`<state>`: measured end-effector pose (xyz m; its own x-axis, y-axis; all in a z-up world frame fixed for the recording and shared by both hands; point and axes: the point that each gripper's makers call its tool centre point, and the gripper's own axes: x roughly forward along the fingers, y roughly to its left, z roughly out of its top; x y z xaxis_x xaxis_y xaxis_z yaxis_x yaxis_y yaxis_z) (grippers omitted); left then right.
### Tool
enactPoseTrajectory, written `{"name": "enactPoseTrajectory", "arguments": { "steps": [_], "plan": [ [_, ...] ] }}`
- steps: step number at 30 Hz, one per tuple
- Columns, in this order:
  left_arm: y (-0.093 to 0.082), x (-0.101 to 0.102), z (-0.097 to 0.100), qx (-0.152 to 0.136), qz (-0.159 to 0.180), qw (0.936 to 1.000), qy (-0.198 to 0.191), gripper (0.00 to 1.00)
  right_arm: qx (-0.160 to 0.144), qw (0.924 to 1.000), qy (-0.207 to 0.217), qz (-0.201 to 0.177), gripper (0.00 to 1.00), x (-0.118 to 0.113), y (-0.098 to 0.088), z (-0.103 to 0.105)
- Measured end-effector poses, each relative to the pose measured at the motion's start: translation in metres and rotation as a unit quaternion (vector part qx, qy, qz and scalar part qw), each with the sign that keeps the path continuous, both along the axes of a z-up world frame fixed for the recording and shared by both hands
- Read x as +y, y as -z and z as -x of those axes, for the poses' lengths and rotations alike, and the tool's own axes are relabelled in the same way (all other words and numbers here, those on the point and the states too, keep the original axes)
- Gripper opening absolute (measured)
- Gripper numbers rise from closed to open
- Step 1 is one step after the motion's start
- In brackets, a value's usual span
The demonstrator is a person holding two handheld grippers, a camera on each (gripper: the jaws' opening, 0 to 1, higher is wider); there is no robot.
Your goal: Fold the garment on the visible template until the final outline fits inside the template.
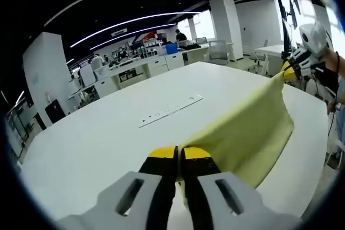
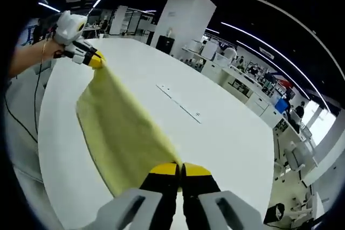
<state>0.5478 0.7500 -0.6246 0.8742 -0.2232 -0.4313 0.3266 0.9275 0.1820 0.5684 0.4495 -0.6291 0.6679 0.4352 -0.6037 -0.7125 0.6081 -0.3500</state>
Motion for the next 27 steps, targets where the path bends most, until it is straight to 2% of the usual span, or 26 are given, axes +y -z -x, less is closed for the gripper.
{"name": "enactPoseTrajectory", "arguments": {
  "steps": [5,6,7,13,19,27],
  "plan": [
    [0.02,0.002,-0.014,0.014,0.0,0.9999,-0.008,0.0,0.015,0.9998,0.007,0.013,0.0,0.003,0.017,-0.014],
    [0.024,0.003,-0.016,0.018,-0.002,0.9998,-0.009,0.0,0.022,0.9996,0.009,0.012,0.0,0.003,0.021,-0.017],
    [0.029,0.003,-0.019,0.021,-0.003,0.9997,-0.009,0.0,0.04,0.999,0.014,0.01,0.0,0.003,0.03,-0.018],
    [0.06,0.008,-0.031,0.051,-0.007,0.9986,-0.01,0.0,0.067,0.9974,0.022,0.01,0.0,0.007,0.055,-0.035],
    [0.08,0.008,-0.044,0.068,-0.005,0.9976,-0.009,0.0,0.089,0.9953,0.023,0.03,0.0,0.009,0.076,-0.044],
    [0.108,0.009,-0.05,0.094,-0.026,0.9952,-0.004,0.0,0.119,0.9916,0.016,0.049,0.0,0.011,0.107,-0.054]
  ]
}}
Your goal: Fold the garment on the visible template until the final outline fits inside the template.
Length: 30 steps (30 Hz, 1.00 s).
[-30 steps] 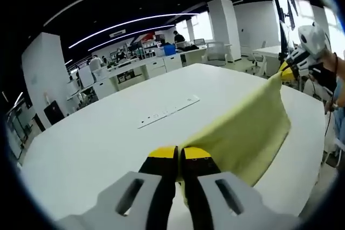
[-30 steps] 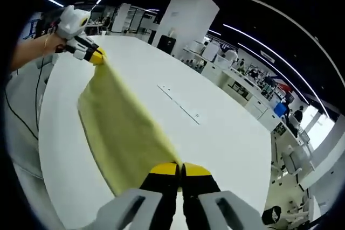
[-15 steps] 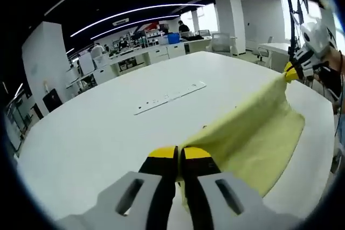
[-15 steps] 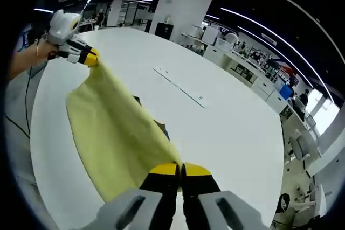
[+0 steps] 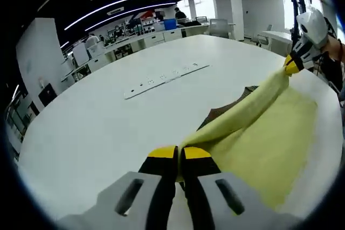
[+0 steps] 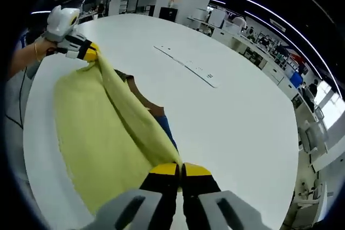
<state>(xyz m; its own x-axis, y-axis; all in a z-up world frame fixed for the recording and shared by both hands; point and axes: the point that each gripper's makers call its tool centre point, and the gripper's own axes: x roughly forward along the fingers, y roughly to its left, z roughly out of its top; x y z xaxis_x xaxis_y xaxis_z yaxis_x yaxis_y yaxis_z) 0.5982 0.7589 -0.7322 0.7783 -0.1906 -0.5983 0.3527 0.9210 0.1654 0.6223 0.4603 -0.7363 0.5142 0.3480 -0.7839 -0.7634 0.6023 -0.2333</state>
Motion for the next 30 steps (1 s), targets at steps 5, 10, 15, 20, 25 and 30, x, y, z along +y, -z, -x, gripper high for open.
{"name": "enactPoseTrajectory", "arguments": {
  "steps": [5,10,15,20,25,30],
  "plan": [
    [0.012,0.004,-0.005,0.009,-0.001,1.0,0.0,0.0,0.002,1.0,-0.006,0.005,0.0,0.001,0.009,-0.007],
    [0.021,0.007,-0.008,0.019,-0.008,0.9998,-0.002,0.03,0.009,0.9998,-0.014,0.012,0.0,0.002,0.019,-0.013],
    [0.023,0.012,-0.009,0.021,-0.019,0.9996,-0.005,0.11,0.019,0.9998,0.001,0.002,0.01,-0.001,0.025,-0.016],
    [0.016,0.018,-0.005,0.015,-0.02,0.9997,0.008,0.15,0.023,0.9996,0.01,-0.015,0.25,-0.004,0.019,-0.014],
    [0.013,0.017,0.005,0.01,-0.014,0.9993,0.032,0.15,0.023,0.9996,0.009,-0.015,0.28,-0.007,0.015,-0.007],
    [0.016,0.025,0.012,0.015,-0.014,0.9992,0.033,0.17,0.01,0.9997,0.007,-0.024,0.29,-0.006,0.015,-0.006]
  ]
}}
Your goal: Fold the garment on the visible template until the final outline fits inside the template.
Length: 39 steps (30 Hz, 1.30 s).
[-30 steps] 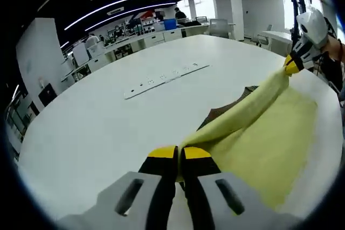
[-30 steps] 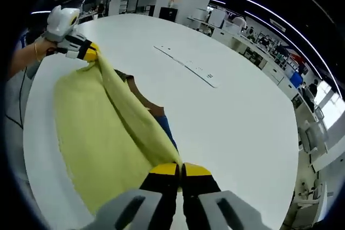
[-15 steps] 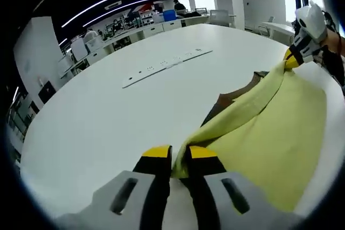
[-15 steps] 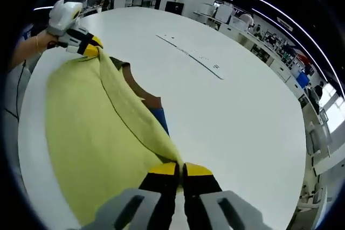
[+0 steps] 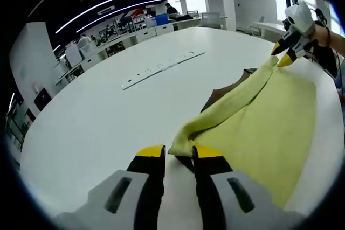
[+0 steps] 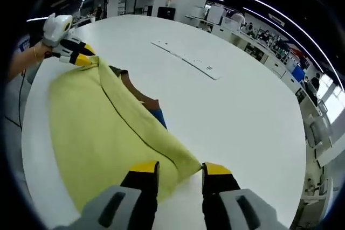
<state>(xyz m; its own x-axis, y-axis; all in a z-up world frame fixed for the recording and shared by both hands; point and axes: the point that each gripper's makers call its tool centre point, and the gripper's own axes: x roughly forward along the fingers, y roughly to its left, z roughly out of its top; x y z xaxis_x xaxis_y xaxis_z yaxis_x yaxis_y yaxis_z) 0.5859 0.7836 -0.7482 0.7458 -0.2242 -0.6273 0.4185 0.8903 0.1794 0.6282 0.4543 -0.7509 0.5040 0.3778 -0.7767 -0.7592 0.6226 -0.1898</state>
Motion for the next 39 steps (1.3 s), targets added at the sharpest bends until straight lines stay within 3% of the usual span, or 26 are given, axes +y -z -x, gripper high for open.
{"name": "enactPoseTrajectory", "arguments": {
  "steps": [4,10,14,17,21,24,28,31,35,39],
  "plan": [
    [0.004,-0.001,0.002,0.003,-0.001,0.9999,0.011,0.17,-0.016,0.9988,-0.044,0.012,0.27,0.008,0.007,0.004],
    [0.004,-0.001,0.005,0.006,-0.005,0.9999,0.008,0.16,-0.019,0.9996,-0.018,0.007,0.24,0.005,0.011,-0.005],
    [0.004,-0.004,0.006,0.005,0.009,0.9999,0.004,0.16,-0.025,0.9996,0.003,0.009,0.23,-0.002,0.014,-0.012],
    [0.009,0.007,-0.001,0.004,-0.031,0.9995,-0.004,0.15,-0.029,0.9991,0.029,0.01,0.2,-0.009,0.015,-0.019],
    [0.009,0.017,-0.012,-0.004,-0.024,0.9994,-0.024,0.12,-0.031,0.9989,0.035,0.009,0.2,-0.01,0.015,-0.02],
    [0.008,0.028,-0.018,-0.012,-0.028,0.9985,-0.046,0.11,-0.042,0.9977,0.054,0.0,0.2,-0.012,0.011,-0.026],
    [-0.005,0.037,-0.024,-0.03,-0.01,0.9964,-0.079,0.1,-0.062,0.9922,0.103,-0.036,0.2,-0.018,-0.002,-0.039],
    [-0.011,0.038,-0.025,-0.038,-0.008,0.9955,-0.087,0.1,-0.079,0.9892,0.118,-0.037,0.2,-0.024,-0.011,-0.044],
    [-0.016,0.03,-0.02,-0.04,0.0,0.9963,-0.076,0.12,-0.086,0.9877,0.123,-0.042,0.2,-0.026,-0.018,-0.043],
    [-0.014,0.013,-0.009,-0.024,0.02,0.9986,-0.043,0.17,-0.076,0.99,0.112,-0.041,0.2,-0.023,-0.019,-0.033]
  ]
}}
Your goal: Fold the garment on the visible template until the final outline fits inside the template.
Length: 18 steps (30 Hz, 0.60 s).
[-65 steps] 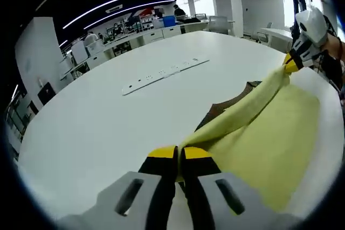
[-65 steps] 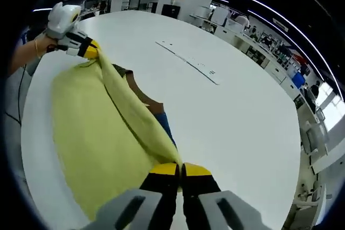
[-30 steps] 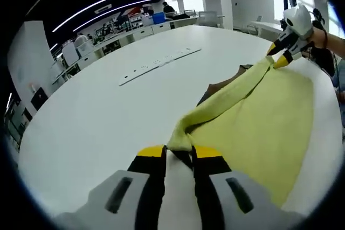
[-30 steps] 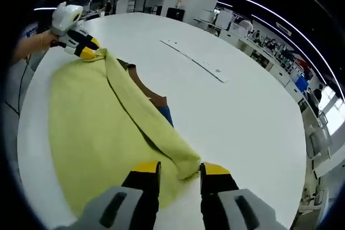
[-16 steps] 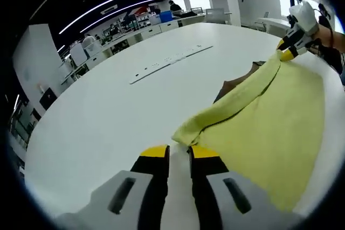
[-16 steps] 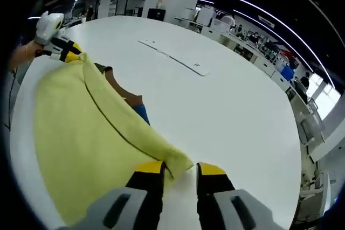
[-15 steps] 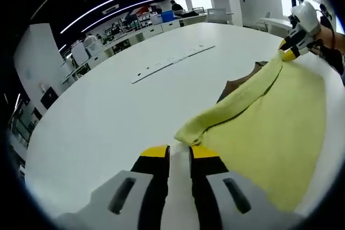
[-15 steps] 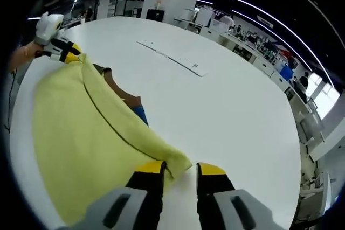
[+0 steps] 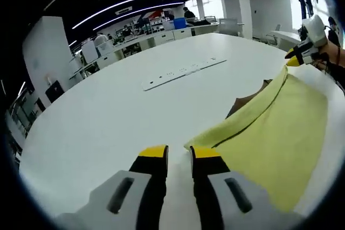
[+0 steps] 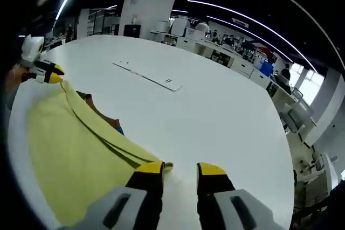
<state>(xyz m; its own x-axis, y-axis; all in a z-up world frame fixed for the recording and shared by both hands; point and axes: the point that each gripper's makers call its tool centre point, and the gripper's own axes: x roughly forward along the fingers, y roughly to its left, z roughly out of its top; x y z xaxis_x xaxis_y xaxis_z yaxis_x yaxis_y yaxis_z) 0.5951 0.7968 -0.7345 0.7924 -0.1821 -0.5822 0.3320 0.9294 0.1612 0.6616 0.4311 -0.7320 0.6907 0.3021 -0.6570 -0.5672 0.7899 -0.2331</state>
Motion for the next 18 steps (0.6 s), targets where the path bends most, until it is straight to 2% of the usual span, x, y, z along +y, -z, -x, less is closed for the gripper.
{"name": "enactPoseTrajectory", "arguments": {
  "steps": [2,4,5,7,8,10,11,13,16,18],
  "plan": [
    [0.003,-0.008,0.005,0.007,0.0,0.9997,0.023,0.21,0.009,0.9999,-0.012,0.002,0.21,0.002,0.002,0.008],
    [0.01,-0.01,0.008,0.016,-0.027,0.9987,0.042,0.23,0.024,0.9994,-0.025,0.008,0.22,0.004,0.007,0.015],
    [0.015,-0.007,0.009,0.022,-0.047,0.9976,0.045,0.23,0.029,0.9991,-0.028,0.012,0.23,0.005,0.01,0.017],
    [0.019,-0.007,0.005,0.02,-0.052,0.9975,0.044,0.22,0.032,0.9988,-0.03,0.02,0.23,0.005,0.015,0.017],
    [0.021,-0.006,0.004,0.019,-0.055,0.9973,0.044,0.22,0.035,0.9988,-0.027,0.019,0.23,0.005,0.018,0.016],
    [0.024,0.001,-0.003,0.015,-0.086,0.9951,0.046,0.22,0.044,0.9989,-0.015,0.006,0.23,0.009,0.023,0.011],
    [0.023,-0.001,-0.008,0.005,-0.075,0.9962,0.043,0.21,0.041,0.9991,-0.015,0.001,0.23,0.01,0.023,0.008],
    [0.023,0.003,-0.015,0.007,-0.076,0.9965,0.036,0.2,0.037,0.9992,-0.004,-0.015,0.23,0.014,0.023,0.002],
    [0.019,0.011,-0.026,-0.008,-0.082,0.9965,0.011,0.18,0.035,0.9968,0.043,-0.057,0.23,0.014,0.024,-0.009],
    [0.014,0.014,-0.03,-0.016,-0.062,0.9978,-0.013,0.16,0.038,0.9937,0.068,-0.081,0.23,0.012,0.023,-0.013]
  ]
}}
